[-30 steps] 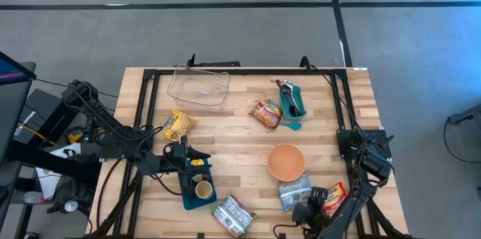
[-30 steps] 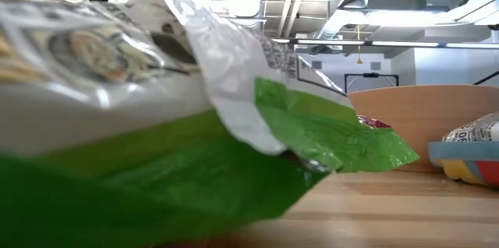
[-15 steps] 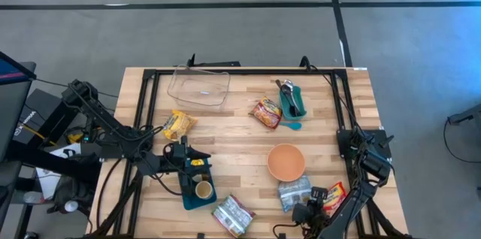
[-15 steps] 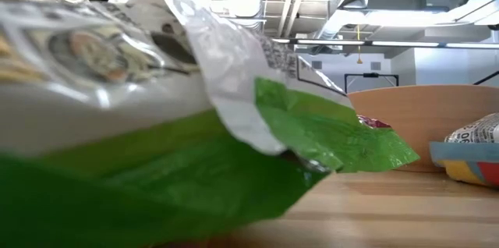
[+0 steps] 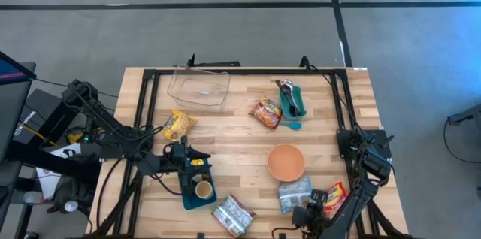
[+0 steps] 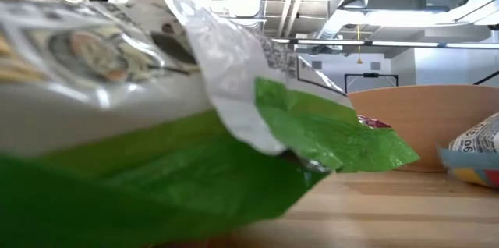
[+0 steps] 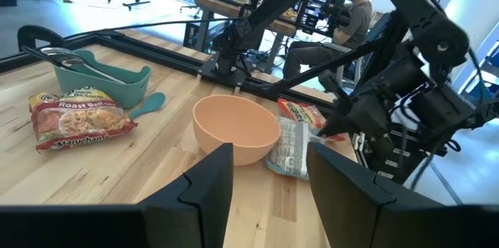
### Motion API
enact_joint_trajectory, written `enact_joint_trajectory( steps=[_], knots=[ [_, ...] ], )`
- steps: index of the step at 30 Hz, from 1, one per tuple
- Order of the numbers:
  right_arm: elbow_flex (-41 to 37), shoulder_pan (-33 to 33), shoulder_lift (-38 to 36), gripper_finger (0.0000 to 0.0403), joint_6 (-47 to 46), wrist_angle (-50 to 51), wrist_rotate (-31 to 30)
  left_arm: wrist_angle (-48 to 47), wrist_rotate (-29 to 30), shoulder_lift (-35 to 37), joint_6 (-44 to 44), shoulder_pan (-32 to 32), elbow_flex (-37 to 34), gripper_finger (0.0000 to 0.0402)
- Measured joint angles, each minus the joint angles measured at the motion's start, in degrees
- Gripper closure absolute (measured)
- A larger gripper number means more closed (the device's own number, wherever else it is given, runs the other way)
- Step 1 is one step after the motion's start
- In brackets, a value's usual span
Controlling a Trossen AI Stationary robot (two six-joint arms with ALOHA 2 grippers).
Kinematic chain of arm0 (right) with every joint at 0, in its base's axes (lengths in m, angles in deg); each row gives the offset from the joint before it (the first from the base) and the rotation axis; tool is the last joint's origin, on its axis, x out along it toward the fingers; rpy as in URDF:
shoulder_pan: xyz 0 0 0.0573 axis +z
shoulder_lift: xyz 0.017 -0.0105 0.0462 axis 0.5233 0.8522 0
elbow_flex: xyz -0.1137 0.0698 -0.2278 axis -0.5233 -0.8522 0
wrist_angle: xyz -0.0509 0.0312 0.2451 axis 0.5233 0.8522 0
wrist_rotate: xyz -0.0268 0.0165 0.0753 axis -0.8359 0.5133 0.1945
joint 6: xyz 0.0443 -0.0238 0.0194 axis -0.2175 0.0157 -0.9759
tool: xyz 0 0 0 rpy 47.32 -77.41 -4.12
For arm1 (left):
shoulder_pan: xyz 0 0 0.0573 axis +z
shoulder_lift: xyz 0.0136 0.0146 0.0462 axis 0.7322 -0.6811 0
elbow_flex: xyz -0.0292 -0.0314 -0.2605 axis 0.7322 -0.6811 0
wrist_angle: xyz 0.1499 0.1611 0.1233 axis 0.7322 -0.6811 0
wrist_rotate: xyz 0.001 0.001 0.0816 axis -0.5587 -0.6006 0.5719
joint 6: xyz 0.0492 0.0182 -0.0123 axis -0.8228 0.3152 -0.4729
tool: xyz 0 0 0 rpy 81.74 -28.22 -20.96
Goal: Pick & Place Food Item
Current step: Put the light blue noodle pack into the transparent bin
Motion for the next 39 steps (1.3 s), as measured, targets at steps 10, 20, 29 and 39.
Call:
enact_joint_trajectory(
  steps=[10,20,29,39],
  knots=[
    [7.2,0.0,0.0,0.0402,1.0,0.9,-2.3,0.0,0.0,0.0,0.0,0.0,0.0,0.0242],
    [14.6,-0.8,0.0,0.0403,1.9,3.6,-6.2,0.0,0.0,0.0,0.0,0.0,0.0,0.0242],
    [21.1,-3.0,0.0,0.0403,4.7,5.9,-10.2,0.0,0.0,0.0,0.0,0.0,0.0,0.0242],
    [29.8,-7.2,0.0,0.0403,13.6,6.1,-15.7,0.0,0.0,0.0,0.0,0.0,0.0,0.0242]
  ],
)
